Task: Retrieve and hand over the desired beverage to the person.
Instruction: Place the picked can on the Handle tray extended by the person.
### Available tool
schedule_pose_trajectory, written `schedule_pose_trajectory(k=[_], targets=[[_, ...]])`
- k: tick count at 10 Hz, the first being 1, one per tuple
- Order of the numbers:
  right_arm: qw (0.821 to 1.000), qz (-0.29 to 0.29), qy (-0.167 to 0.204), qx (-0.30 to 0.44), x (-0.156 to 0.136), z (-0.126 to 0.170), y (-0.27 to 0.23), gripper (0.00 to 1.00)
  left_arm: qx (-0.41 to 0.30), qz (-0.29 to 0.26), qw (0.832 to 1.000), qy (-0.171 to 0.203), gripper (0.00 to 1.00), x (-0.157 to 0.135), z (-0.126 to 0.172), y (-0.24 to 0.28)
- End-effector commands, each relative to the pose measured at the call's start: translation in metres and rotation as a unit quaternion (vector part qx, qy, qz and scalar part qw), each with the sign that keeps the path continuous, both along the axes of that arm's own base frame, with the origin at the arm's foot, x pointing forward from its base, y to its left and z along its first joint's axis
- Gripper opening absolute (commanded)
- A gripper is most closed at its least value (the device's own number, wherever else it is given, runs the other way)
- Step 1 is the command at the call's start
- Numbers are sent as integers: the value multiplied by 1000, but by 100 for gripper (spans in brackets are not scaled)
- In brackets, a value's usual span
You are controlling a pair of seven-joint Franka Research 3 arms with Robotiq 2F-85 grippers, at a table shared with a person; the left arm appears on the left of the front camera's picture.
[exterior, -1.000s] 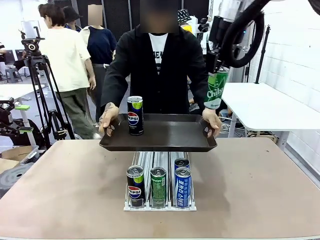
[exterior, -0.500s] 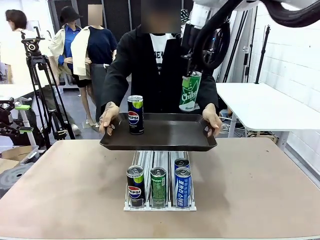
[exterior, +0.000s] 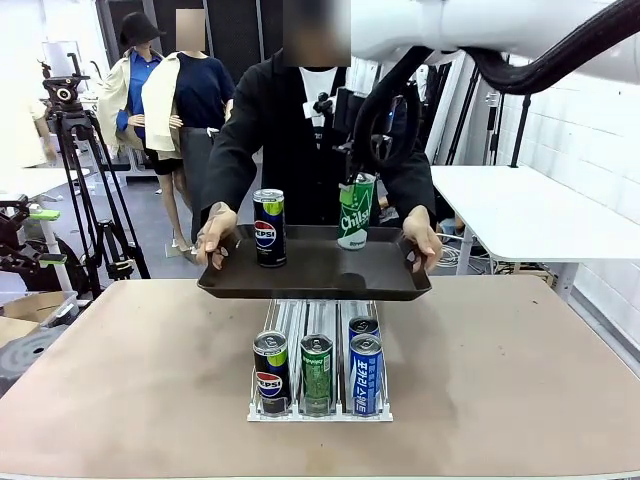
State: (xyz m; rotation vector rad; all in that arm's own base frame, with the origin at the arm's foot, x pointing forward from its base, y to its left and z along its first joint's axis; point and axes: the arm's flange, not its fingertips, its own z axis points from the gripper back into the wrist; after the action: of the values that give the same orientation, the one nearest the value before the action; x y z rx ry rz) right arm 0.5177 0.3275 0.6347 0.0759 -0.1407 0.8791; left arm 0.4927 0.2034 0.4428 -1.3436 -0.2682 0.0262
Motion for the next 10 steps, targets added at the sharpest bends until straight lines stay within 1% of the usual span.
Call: schedule_pose_trajectory(k=[1,6,10], targets=[[1000,-4,-16,-26,7,7,15,0,0,0,1000,-3,100,-2,1,0],[999,13,21,-28,23,-10,20,0,0,0,1000,-3,100,-2,1,0],[999,20,33,-32,26,-19,23,0,0,0,1000,-3,100,-2,1,0]])
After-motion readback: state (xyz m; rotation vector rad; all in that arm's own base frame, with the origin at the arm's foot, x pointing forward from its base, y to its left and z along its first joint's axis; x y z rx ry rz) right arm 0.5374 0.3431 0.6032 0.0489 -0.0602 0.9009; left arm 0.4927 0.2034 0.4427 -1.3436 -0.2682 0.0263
